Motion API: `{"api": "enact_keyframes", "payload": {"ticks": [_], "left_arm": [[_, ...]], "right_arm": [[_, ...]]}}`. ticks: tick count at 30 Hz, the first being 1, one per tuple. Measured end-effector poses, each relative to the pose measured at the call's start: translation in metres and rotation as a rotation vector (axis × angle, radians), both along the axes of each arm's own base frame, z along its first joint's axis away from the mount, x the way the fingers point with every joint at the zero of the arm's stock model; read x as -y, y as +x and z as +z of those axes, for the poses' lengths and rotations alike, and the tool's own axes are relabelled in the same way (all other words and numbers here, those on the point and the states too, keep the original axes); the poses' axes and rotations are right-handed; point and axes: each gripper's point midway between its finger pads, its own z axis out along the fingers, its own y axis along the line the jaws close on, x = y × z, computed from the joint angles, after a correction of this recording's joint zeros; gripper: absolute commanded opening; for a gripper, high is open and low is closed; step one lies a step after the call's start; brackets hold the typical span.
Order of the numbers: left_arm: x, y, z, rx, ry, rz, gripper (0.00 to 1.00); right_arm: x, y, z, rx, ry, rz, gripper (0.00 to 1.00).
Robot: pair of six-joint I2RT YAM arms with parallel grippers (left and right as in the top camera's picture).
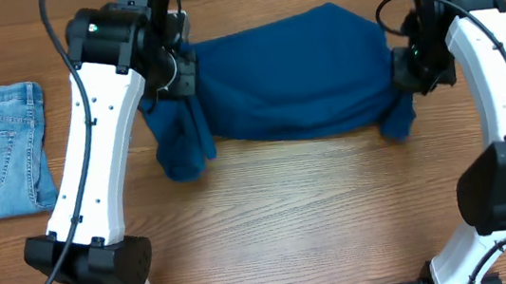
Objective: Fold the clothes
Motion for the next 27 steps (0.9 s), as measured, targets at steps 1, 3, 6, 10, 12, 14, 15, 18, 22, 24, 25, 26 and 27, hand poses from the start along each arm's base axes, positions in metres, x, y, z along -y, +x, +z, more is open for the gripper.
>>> {"api": "enact_keyframes", "payload": {"ticks": [1,3,6,10,12,14,15,18,22,24,25,26,27], "left_arm": [[-0.002,0.007,0.006,0.035,0.004,0.018,0.04],[-0.006,0.013,0.012,0.069,0.014,0.040,0.04],[-0.011,0.023,0.016,0.116,0.040,0.072,0.04],[-0.028,0.053,0.050,0.295,0.105,0.142,0.04],[-0.033,0.058,0.082,0.391,0.103,0.170,0.04],[-0.036,0.058,0.112,0.472,0.089,0.187,0.04],[-0.037,0.056,0.123,0.498,0.082,0.192,0.04],[-0.042,0.040,0.148,0.550,0.065,0.199,0.04],[-0.049,-0.002,0.188,0.626,0.023,0.199,0.04],[-0.055,-0.029,0.213,0.686,-0.009,0.204,0.04],[-0.059,-0.044,0.228,0.727,-0.028,0.208,0.04],[-0.061,-0.056,0.239,0.759,-0.043,0.215,0.04],[-0.064,-0.065,0.248,0.786,-0.058,0.223,0.04]], "right_arm": [[0.000,0.010,0.016,0.072,-0.003,0.000,0.04],[0.001,0.022,0.052,0.199,-0.010,0.009,0.04],[0.005,0.050,0.092,0.386,-0.039,0.030,0.04],[0.011,0.085,0.154,0.629,-0.085,0.036,0.04],[0.012,0.087,0.192,0.723,-0.098,0.032,0.04],[0.012,0.079,0.203,0.726,-0.098,0.030,0.04],[0.012,0.075,0.206,0.726,-0.099,0.028,0.04],[0.012,0.048,0.225,0.741,-0.103,0.012,0.04],[0.013,-0.008,0.266,0.806,-0.117,-0.008,0.04],[0.015,-0.030,0.288,0.866,-0.130,-0.019,0.04],[0.016,-0.041,0.300,0.907,-0.143,-0.027,0.04],[0.017,-0.048,0.310,0.939,-0.153,-0.034,0.04],[0.019,-0.052,0.315,0.957,-0.159,-0.038,0.04]]}}
